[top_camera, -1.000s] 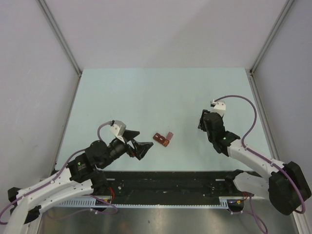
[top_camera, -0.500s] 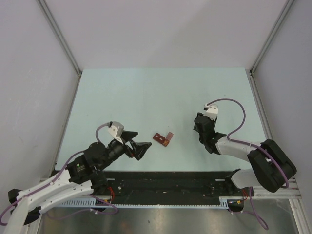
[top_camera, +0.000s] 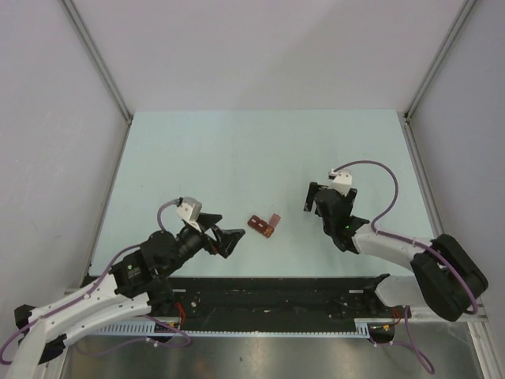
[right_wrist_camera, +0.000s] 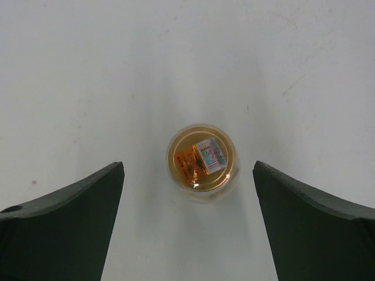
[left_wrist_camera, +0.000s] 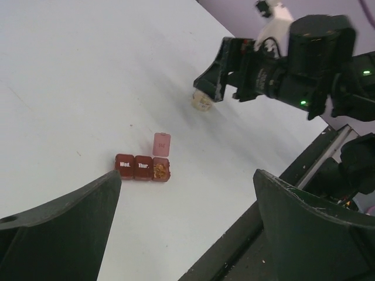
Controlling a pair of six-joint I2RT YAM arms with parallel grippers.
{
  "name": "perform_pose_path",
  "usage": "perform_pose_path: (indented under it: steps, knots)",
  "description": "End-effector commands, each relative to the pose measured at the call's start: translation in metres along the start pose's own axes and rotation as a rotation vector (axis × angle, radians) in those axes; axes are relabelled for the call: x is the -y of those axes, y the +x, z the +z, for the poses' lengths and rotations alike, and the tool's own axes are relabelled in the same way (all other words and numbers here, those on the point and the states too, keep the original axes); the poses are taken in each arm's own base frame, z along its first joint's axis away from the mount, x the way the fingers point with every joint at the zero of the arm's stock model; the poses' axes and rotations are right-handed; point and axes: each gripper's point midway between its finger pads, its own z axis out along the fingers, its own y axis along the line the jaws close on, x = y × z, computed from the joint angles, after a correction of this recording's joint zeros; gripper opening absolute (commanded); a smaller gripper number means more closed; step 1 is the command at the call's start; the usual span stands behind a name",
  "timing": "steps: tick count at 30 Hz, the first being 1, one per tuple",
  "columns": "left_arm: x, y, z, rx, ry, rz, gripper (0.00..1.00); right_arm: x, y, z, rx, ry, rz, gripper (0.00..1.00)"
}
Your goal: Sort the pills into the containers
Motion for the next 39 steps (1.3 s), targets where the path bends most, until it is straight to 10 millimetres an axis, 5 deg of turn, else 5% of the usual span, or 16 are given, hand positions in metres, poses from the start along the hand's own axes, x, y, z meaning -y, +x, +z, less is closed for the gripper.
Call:
perform_pose_path:
  steps: [1,5,9,13,16,22,29,33,39]
  knots:
    - [-0.015,0.003,0.009,-0.003,-0.085,-0.032,1.0,-0.013,-0.043,-0.024,0.075,-0.093,0.063,0.98]
    - [-0.043,0.001,0.022,-0.02,-0.183,-0.065,1.0,-0.017,-0.08,-0.051,0.112,-0.146,0.059,1.0]
    - [-0.059,0.013,0.04,-0.067,-0.19,-0.085,1.0,-0.047,-0.11,-0.084,0.106,-0.295,0.009,1.0]
    - [-0.063,0.024,0.06,-0.088,-0.163,-0.066,1.0,-0.095,-0.099,-0.118,0.021,-0.497,-0.101,0.99]
    - [-0.065,0.037,0.076,-0.111,-0.146,-0.049,1.0,-0.117,-0.07,-0.132,-0.095,-0.614,-0.118,0.96]
    - [-0.081,0.07,0.096,-0.196,-0.136,-0.048,1.0,-0.128,-0.021,-0.121,-0.249,-0.68,-0.134,0.81]
    - [-0.102,0.093,0.1,-0.235,-0.169,-0.047,1.0,-0.128,-0.004,-0.101,-0.312,-0.717,-0.043,0.62]
    - [-0.101,0.103,0.106,-0.259,-0.136,-0.049,0.99,-0.129,0.001,-0.096,-0.328,-0.716,-0.035,0.6]
    - [-0.099,0.122,0.119,-0.316,-0.083,-0.043,0.7,-0.128,0.009,-0.09,-0.347,-0.701,-0.042,0.57]
